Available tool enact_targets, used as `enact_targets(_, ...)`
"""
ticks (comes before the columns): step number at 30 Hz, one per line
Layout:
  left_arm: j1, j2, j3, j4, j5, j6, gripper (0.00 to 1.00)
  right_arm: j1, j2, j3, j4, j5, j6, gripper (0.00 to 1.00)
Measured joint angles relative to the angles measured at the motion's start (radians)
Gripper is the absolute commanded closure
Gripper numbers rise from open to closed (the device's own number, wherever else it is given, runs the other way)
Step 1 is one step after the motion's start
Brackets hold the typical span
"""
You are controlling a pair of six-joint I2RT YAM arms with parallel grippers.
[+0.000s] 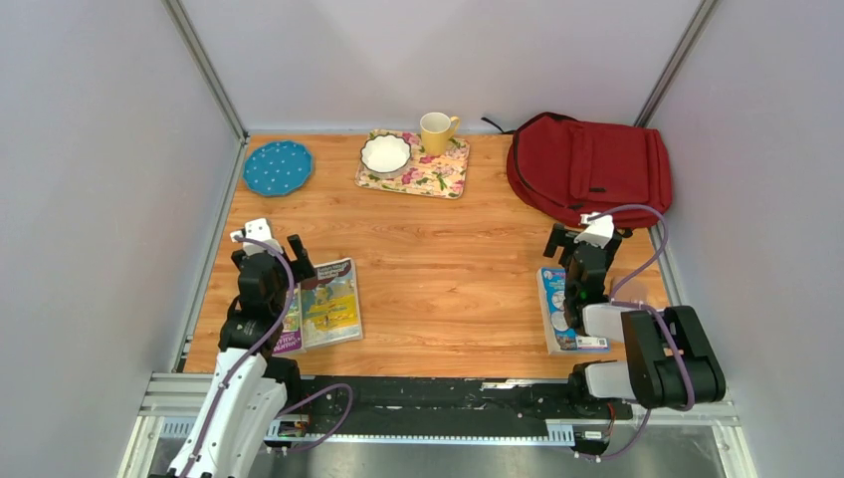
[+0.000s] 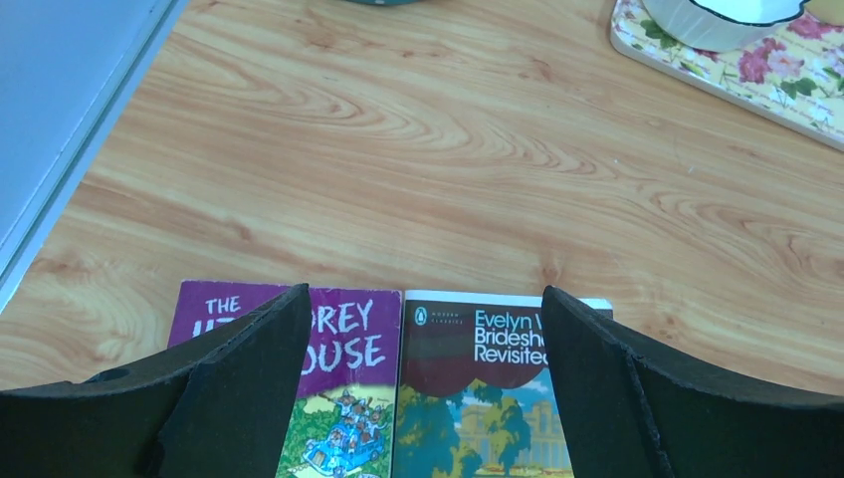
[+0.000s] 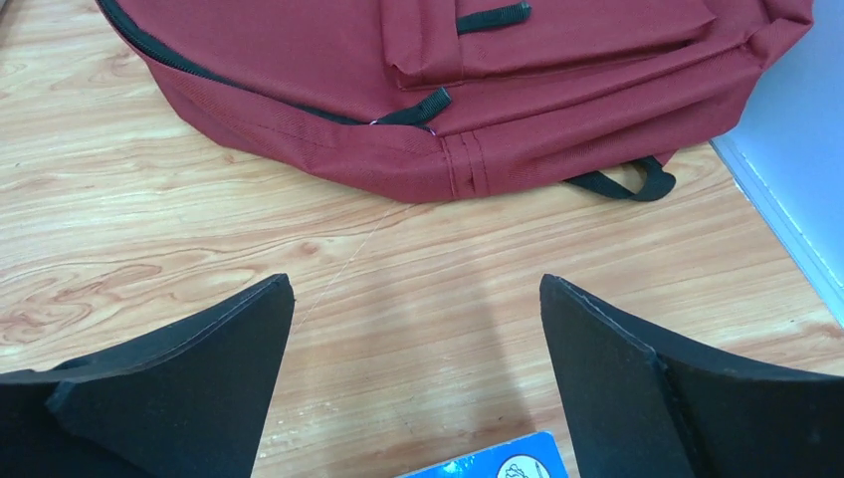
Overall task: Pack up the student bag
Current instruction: Pick up the student bag at the center of the board, then adjust the book at the center of the board.
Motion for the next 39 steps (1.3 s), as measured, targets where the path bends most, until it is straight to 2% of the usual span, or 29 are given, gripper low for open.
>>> enact_targets(3, 0.0, -0.023, 0.025, -0.043, 0.009, 0.006, 0.05, 0.014, -0.062, 0.03, -0.116, 0.013, -0.001, 0.0)
enact_targets(4, 0.0, -0.035, 0.034, -0.06, 0.024, 0.013, 0.01, 0.019, -0.09, 0.062, -0.188, 0.028, 0.004, 0.0)
enact_targets(8, 0.0, -0.088, 0.063, -0.121, 0.137, 0.032, 0.01, 0.027, -0.247, 0.219, -0.513, 0.084, 0.131, 0.0)
enact_targets(12, 0.0, -0.127, 0.048, -0.124, 0.196, 0.016, 0.01, 0.026, -0.455, 0.232, -0.637, 0.019, 0.281, 0.0)
enact_targets(14, 0.0, -0.132, 0.037, -0.139, 0.217, 0.006, 0.01, 0.024, -0.49, 0.235, -0.671, -0.01, 0.356, 0.0)
enact_targets(20, 0.0, -0.105, 0.034, -0.183, 0.235, 0.001, 0.01, 0.003, -0.358, 0.381, -0.894, -0.069, 0.478, 0.0)
enact_targets(24, 0.0, -0.095, 0.034, -0.22, 0.226, -0.013, 0.01, -0.083, -0.297, 0.471, -1.025, -0.137, 0.577, 0.03)
enact_targets(31, 0.0, -0.094, 0.034, -0.248, 0.23, -0.021, 0.02, -0.316, -0.287, 0.43, -1.072, -0.327, 0.73, 0.08)
enact_targets(39, 0.0, -0.072, 0.034, -0.248, 0.271, -0.021, 0.04, -0.383, -0.193, 0.433, -1.085, -0.314, 0.793, 0.09)
